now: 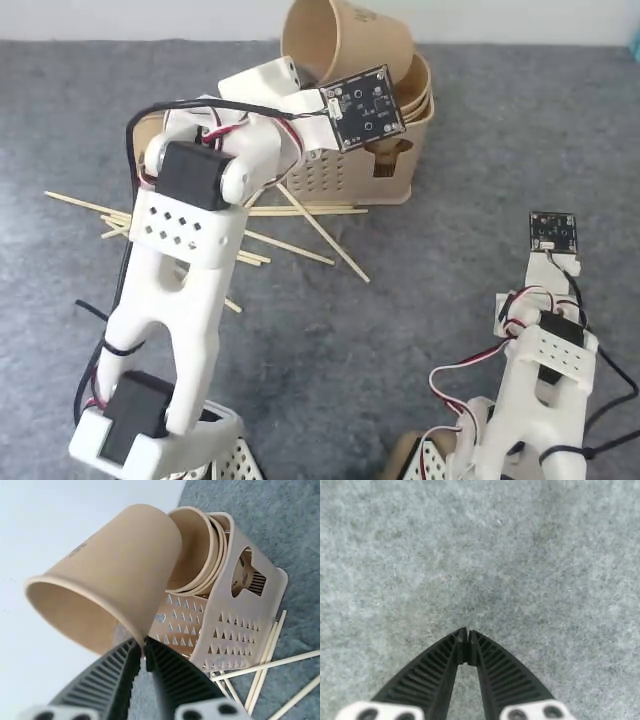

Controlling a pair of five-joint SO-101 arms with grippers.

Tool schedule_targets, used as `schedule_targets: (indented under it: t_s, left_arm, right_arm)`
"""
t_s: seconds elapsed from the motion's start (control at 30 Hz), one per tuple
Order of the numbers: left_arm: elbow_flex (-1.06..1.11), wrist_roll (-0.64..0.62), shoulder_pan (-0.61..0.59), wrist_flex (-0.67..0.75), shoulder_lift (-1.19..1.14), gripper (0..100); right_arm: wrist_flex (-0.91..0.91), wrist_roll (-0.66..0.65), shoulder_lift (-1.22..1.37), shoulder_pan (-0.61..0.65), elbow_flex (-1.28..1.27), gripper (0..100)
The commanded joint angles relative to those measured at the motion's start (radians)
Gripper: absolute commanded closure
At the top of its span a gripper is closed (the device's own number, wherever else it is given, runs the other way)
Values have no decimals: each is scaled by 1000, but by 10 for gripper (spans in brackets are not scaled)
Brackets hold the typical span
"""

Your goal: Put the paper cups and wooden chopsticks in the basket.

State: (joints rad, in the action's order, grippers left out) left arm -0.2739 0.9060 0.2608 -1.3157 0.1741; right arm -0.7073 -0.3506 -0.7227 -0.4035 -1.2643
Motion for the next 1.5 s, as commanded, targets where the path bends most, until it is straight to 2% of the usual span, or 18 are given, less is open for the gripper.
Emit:
schedule_targets:
  t_s: [0.0,0.43,0.6,0.73,1.03,1.17,1.33,1.47]
  left_arm:
    - [-42,6,-6,26,3,989]
    - [-54,-28,-11,63,-87,983]
    - [-101,-77,-38,57,-87,882]
    - [-139,-110,-52,54,-83,863]
    - [-151,-330,-58,54,29,863]
    - [-151,-486,-169,58,49,862]
    - [-154,-557,-345,60,-12,859]
    - [-157,-687,-463,114,-95,862]
  right_arm:
    - [22,-18,-31,10,-17,991]
    - [18,-37,-31,10,-18,991]
    - [18,-38,-31,10,-18,991]
    - [18,-38,-31,10,-18,991]
    - [16,-38,-31,10,-18,991]
    - [16,-38,-31,10,-18,991]
    - [16,-38,-31,10,-18,991]
    - [15,-37,-31,12,-18,991]
